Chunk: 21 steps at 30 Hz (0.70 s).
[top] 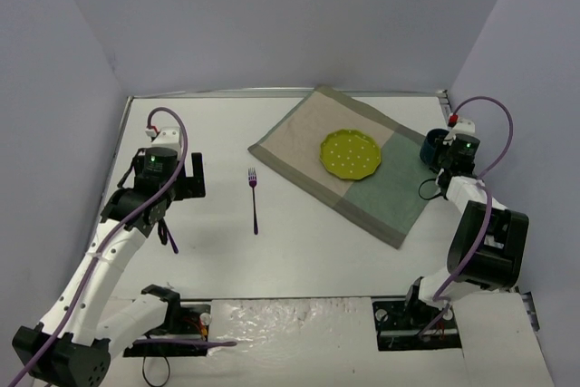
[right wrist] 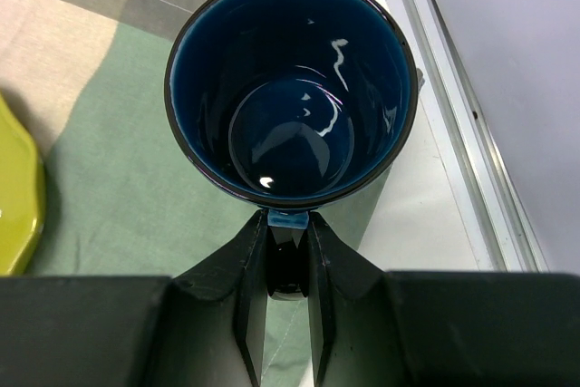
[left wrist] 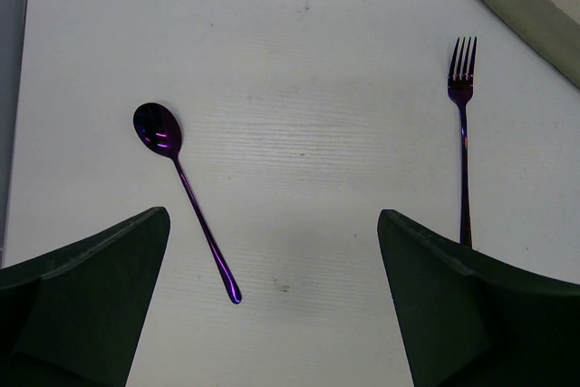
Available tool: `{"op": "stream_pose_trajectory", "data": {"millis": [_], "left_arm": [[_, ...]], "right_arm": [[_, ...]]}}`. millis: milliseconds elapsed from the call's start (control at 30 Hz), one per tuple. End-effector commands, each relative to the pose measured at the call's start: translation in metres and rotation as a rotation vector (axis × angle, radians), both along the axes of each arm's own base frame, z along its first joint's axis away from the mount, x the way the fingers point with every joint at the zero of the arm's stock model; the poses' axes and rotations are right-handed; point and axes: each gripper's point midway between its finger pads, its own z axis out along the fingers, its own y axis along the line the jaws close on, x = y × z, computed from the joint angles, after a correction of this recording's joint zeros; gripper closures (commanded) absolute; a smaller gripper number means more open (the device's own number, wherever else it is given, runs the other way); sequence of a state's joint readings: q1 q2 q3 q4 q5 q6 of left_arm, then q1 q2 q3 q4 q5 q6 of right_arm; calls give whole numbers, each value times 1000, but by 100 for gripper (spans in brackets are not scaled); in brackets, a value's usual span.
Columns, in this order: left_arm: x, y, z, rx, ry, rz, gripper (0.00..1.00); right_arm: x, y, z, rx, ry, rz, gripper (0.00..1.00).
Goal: Set the dinner table for one person
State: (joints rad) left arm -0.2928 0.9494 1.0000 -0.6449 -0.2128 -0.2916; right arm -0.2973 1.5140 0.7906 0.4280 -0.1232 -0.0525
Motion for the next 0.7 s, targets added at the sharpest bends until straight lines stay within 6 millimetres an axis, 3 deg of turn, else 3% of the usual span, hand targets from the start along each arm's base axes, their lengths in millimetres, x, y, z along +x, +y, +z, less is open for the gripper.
{"op": "stream_pose_trajectory", "data": {"millis": [0, 667], "left_arm": [[10, 0, 13, 1, -59, 13, 3], [11, 1, 7, 13, -40, 13, 3]], "right_arm": [[40, -14, 69, -68, -248, 10, 100], [47, -33, 40, -79, -197, -2, 100]]}}
